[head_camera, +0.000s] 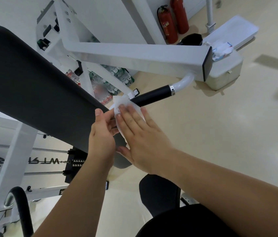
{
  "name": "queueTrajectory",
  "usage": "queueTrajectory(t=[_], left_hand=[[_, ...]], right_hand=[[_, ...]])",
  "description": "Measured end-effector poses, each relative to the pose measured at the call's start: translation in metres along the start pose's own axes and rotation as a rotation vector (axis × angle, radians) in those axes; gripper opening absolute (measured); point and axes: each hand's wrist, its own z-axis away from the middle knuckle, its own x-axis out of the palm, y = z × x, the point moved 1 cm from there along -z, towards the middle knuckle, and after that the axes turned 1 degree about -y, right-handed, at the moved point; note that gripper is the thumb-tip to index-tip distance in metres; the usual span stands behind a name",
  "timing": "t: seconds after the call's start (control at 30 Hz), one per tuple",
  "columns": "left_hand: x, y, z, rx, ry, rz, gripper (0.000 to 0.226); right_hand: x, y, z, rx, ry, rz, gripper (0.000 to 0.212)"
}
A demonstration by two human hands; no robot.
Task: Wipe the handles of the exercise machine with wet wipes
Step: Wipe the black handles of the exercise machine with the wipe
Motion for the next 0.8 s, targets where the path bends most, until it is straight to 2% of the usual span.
queueTrajectory(t=[0.1,0.27,0.43,0.6,0.7,0.8], left_hand=[[0.003,0.004,-0.003,-0.002,0.003,0.001,0.062],[0.000,-0.001,-0.005,-0.026,-0.029,-0.046,0.067],[-0.002,-0.004,-0.003,-0.025,-0.032,-0.030,0.063],[-0.002,-0.001,-0.003,-0.017,-0.032,0.023,0.062],[-0.006,-0.003,0.000,-0.044,0.036,0.063,0.061],[-0.011,-0.009,0.006,-0.052,0.065,0.044,0.056]], right_hand=[[-0.014,0.011,-0.020,0.061,0.029,0.065,0.080],[-0.029,0.073,-0.008,0.214,0.045,0.139,0.083],[-0.034,0.081,0.009,0.194,0.030,0.182,0.089],[-0.028,0.041,-0.022,-0.034,-0.025,0.007,0.088],[-0.024,0.029,-0.038,-0.217,-0.013,0.003,0.085],[-0.019,0.030,-0.023,-0.344,-0.083,-0.015,0.081]])
